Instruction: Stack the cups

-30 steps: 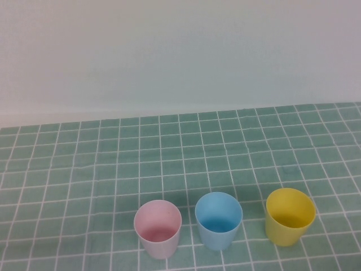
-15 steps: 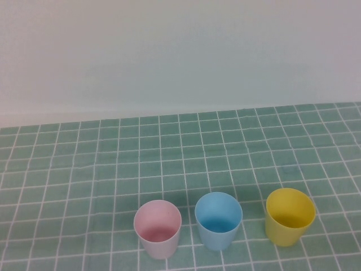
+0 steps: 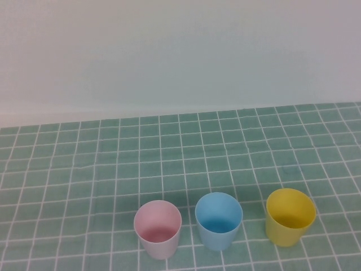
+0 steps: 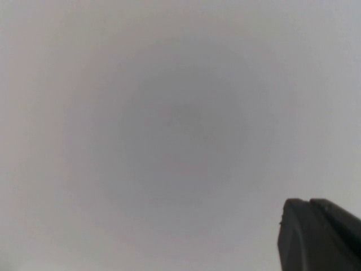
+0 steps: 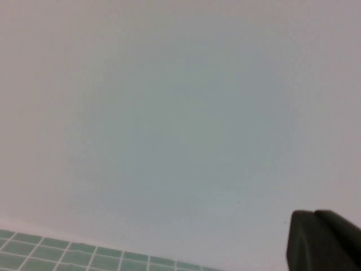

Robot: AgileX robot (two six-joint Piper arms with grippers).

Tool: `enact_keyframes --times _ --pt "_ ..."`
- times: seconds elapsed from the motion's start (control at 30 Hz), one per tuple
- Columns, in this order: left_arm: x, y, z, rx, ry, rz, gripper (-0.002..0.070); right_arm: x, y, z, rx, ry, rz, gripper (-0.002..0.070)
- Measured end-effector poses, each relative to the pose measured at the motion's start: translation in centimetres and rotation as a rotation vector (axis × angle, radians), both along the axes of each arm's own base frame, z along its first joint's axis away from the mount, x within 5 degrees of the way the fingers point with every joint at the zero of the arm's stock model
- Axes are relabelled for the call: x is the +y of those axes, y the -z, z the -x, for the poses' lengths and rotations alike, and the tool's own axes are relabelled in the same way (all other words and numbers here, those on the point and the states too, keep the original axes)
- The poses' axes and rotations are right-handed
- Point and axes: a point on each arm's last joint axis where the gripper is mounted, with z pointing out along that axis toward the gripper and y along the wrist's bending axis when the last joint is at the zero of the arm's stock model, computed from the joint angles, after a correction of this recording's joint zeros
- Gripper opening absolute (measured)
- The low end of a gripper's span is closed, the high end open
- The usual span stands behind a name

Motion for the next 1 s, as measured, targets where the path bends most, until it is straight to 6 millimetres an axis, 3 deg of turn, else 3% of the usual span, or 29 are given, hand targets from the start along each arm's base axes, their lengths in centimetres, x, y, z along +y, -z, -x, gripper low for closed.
enact_keyframes --times 0.2,0.33,0.47,0.6,0.77,1.0 --pt "0.4 -6.0 2.9 -0.064 -0.052 -0.06 -0.0001 -0.3 -4.4 1.4 -0.02 0.042 0.109 -0.0001" --pt "0.4 -7.1 3.5 -0.126 -0.07 -0.103 -0.0001 -0.5 -6.5 2.1 0.038 0.06 0.109 -0.0001" --pt "0.4 -7.0 3.4 -0.103 -0.031 -0.011 -0.0001 -0.6 -6.0 1.2 0.218 0.065 0.104 -0.0001" --pt "0.3 -5.8 2.3 0.221 -0.009 0.036 -0.0001 -0.5 -5.1 0.3 0.336 0.056 0.088 -0.0001" --pt "-1.0 -7.0 0.5 0.507 0.102 -0.254 0.0 -0.5 -4.3 0.0 0.362 0.052 0.091 -0.0001" --pt "-2.8 -9.0 -5.5 0.79 0.33 -0.352 0.0004 -0.5 -3.8 0.0 0.388 0.052 0.093 -0.0001"
